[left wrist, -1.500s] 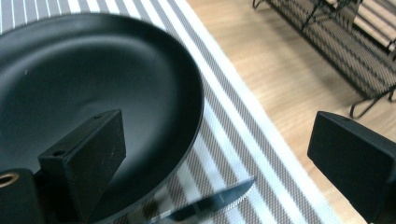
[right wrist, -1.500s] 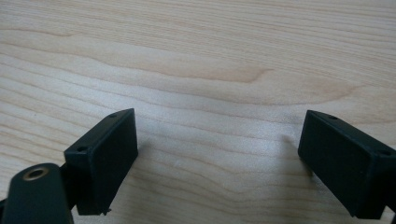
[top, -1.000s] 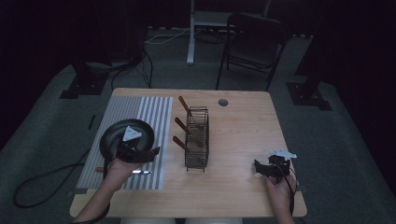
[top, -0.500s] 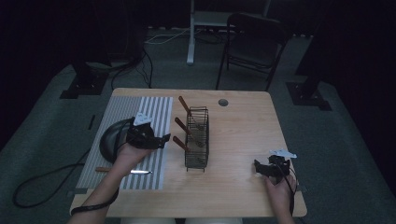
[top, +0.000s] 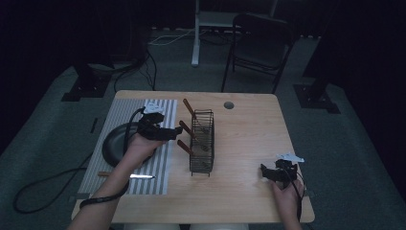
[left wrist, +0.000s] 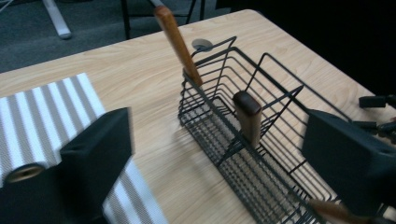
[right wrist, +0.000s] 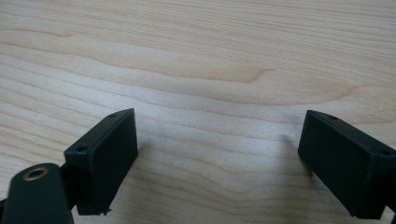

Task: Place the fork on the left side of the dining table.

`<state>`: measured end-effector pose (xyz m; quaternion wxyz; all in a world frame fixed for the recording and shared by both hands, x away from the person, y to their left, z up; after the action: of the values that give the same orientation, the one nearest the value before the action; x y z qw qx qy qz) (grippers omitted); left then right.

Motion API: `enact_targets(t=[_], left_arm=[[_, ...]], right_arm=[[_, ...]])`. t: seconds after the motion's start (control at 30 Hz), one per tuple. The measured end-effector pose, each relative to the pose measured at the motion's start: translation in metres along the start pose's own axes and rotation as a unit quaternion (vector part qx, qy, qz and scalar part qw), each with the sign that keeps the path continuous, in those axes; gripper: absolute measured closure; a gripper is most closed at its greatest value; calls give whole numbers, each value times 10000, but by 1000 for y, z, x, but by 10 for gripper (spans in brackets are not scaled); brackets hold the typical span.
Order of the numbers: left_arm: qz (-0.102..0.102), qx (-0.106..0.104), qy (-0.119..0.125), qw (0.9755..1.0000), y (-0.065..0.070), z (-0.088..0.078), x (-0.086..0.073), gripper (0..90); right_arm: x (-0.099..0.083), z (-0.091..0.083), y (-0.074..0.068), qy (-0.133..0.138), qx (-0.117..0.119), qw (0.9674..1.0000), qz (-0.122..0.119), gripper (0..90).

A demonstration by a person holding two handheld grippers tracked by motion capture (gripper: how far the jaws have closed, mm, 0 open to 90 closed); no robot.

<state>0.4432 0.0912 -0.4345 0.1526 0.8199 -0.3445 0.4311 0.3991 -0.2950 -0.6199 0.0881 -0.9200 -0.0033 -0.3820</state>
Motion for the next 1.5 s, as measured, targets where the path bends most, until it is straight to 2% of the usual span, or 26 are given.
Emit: enact_targets(t=[0.13, 0.23, 0.33, 0.47, 0.57, 0.67, 0.73, 0.83, 0.93, 1.07, 1.3, 1.33, 1.4, 1.43, 1.5], left_arm=[[-51, -60, -96, 9999, 2, 9, 2, 145], [-99, -183, -188, 9996, 4, 18, 1, 192], [-115, -255, -227, 9993, 5, 23, 1, 312], [-183, -304, -322, 9989, 6, 30, -2, 386], [-192, -395, -324, 9985, 8, 33, -2, 466], [-222, -590, -309, 9975, 13, 37, -2, 560], [-228, -617, -298, 9974, 16, 40, -1, 593], [-247, -688, -274, 9969, 19, 40, 0, 698], [-296, -769, -223, 9964, 21, 39, 1, 725], [-487, -992, -117, 9938, 24, 37, 0, 756], [-378, -925, -70, 9950, 28, 33, -1, 765], [-339, -871, -25, 9956, 28, 29, 2, 765], [-331, -892, 5, 9955, 29, 27, 3, 766], [-332, -823, 52, 9960, 28, 22, 6, 766], [-288, -861, 135, 9958, 28, 16, 10, 767]], right_arm=[[0, 0, 0, -4, 1, 10000, 7, 115], [0, 0, 0, -4, 2, 10000, 7, 116], [0, 0, 0, -4, 2, 10000, 7, 116], [0, 0, 0, -5, 4, 10000, 7, 116], [0, 0, 0, -5, 2, 10000, 6, 116], [0, 0, 0, -5, 1, 10000, 5, 116], [0, 0, 0, -5, 2, 10000, 6, 116], [0, 0, 0, -5, 2, 10000, 8, 116], [0, 0, 0, -5, 2, 10000, 5, 116], [0, 0, 0, -5, 3, 10000, 6, 116], [0, 0, 0, -3, 2, 10000, 10, 116], [0, 0, 0, -3, 2, 10000, 13, 116], [0, 0, 0, -2, 3, 10000, 19, 116], [0, 0, 0, -3, 3, 10000, 16, 116], [0, 0, 0, -4, 2, 10000, 10, 116]])
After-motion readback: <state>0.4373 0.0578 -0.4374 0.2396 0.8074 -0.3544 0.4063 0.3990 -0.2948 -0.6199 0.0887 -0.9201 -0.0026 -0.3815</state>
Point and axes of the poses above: each handheld gripper's, and its own axes: z roughly forward along the jaws, x roughly out of its top, y roughly to its right, the point moved 10 cm from there along z, roughly forward along the jaws, and after that the axes turned 12 degrees about z, right-handed, at the moved point
